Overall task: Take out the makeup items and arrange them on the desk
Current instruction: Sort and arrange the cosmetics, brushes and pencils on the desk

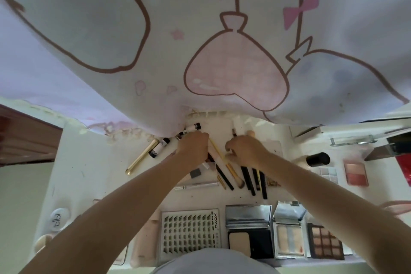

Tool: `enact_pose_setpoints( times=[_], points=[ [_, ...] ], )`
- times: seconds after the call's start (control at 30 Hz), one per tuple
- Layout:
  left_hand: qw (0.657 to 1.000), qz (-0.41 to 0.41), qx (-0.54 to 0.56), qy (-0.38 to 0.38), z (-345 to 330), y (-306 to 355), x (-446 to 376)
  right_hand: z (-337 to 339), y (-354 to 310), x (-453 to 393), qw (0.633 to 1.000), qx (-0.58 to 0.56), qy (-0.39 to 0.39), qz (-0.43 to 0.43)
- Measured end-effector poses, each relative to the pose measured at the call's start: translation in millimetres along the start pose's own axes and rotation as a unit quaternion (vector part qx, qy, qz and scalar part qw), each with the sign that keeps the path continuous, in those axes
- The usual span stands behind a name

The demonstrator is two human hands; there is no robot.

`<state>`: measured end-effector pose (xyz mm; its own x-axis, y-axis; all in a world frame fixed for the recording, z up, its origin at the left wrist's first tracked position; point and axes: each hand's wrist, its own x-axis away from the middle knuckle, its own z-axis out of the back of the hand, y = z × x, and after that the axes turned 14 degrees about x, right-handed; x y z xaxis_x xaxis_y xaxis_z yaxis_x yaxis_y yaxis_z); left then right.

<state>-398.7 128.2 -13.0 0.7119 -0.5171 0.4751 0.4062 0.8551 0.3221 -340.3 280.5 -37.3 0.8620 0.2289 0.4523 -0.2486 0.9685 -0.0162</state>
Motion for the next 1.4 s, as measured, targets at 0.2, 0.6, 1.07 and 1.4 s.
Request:
enact_pose_setpoints(
  times=[0.2,0.6,1.07,1.4],
  points=[
    [0.998,-0.046,-0.048,0.01,0,-12,12,-10,-38,14,0.993,-0.053,-0.089,-0.059],
    [0.998,-0.059,-0.032,0.013,0,-32,17,55,-2,23,0.981,0.147,0.057,-0.112],
    [0.998,-0.056,-0.014,0.004,-7,-34,-11,-11,-14,4,0.986,0.151,-0.028,0.059],
    [0.992,-0.106,-0.065,0.002,-10,-35,-25,-13,-20,-5,0.979,-0.159,0.086,-0.097]
  ],
)
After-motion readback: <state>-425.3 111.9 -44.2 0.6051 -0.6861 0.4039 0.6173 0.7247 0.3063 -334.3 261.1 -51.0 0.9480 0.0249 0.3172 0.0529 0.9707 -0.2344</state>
